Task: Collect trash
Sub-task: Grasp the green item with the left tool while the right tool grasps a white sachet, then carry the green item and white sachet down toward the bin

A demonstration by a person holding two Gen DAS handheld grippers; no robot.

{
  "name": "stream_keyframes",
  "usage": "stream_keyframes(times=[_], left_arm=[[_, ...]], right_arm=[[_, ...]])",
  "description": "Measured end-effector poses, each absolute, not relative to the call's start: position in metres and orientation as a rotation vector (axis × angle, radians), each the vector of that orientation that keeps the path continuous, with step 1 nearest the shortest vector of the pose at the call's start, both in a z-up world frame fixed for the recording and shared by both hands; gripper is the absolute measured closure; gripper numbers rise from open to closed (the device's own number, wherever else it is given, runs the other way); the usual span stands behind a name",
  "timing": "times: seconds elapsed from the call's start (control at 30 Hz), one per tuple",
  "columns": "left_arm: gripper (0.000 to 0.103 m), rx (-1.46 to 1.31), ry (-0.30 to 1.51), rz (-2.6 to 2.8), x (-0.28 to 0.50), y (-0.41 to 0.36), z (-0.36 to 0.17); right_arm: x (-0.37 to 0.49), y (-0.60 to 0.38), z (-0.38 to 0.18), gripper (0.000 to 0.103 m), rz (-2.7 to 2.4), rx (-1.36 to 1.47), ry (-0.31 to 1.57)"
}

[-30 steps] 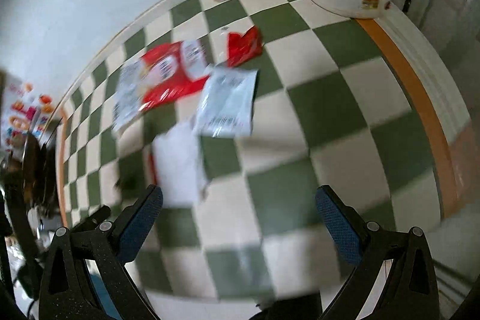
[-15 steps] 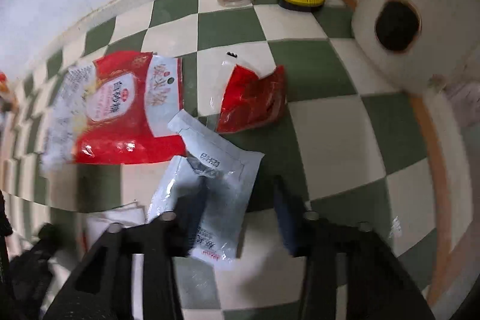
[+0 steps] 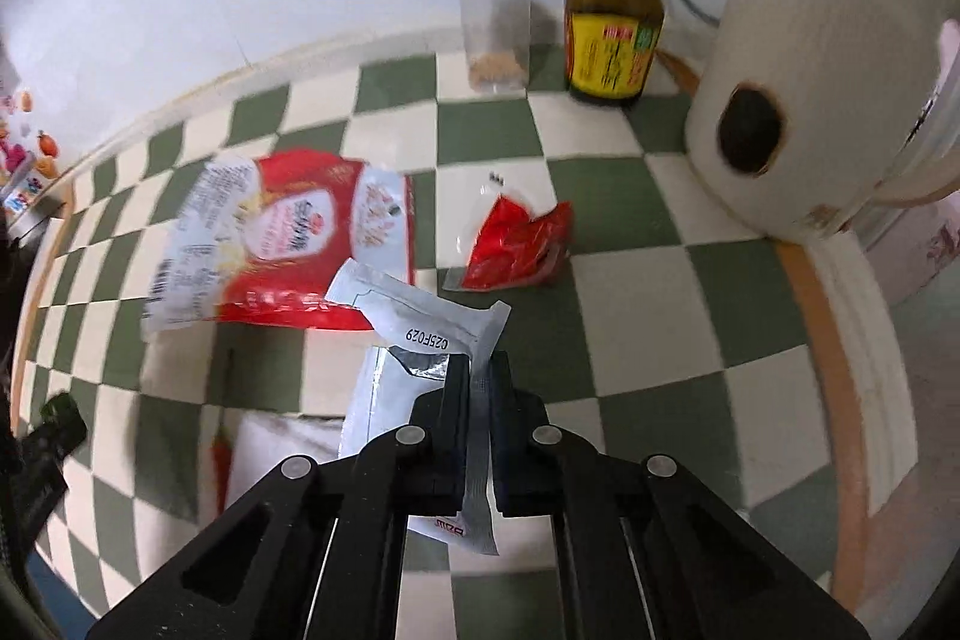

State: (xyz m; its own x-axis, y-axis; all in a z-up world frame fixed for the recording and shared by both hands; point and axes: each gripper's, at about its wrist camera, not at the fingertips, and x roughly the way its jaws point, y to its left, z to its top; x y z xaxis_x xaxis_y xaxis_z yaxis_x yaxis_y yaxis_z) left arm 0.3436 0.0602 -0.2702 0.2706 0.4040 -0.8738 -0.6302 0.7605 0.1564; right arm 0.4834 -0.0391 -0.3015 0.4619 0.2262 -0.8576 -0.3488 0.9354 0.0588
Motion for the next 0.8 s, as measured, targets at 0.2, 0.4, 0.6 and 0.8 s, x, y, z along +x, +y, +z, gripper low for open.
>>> stream_keyframes(times=[0.2,0.4,0.6,0.8], left_arm=[[0.085,-0.219,0.988,0.674,0.308,0.054,-0.227],[0.085,-0.185,0.913,0.619,0.244,0.037,-0.200],[0.085,-0.151,0.892,0.560,0.156,0.017,-0.193],[0.085,-0.167,0.964,0.515,0.082,0.000,-0.225]], right_arm=[[0.434,-0.047,-0.252,0.097,0.377,-0.141,0.930],[0.350,-0.053,-0.206,0.097,0.424,-0.112,0.855],[0.245,-0.063,-0.187,0.097,0.411,-0.100,0.825],[0.139,-0.074,-0.207,0.097,0.398,-0.079,0.880]])
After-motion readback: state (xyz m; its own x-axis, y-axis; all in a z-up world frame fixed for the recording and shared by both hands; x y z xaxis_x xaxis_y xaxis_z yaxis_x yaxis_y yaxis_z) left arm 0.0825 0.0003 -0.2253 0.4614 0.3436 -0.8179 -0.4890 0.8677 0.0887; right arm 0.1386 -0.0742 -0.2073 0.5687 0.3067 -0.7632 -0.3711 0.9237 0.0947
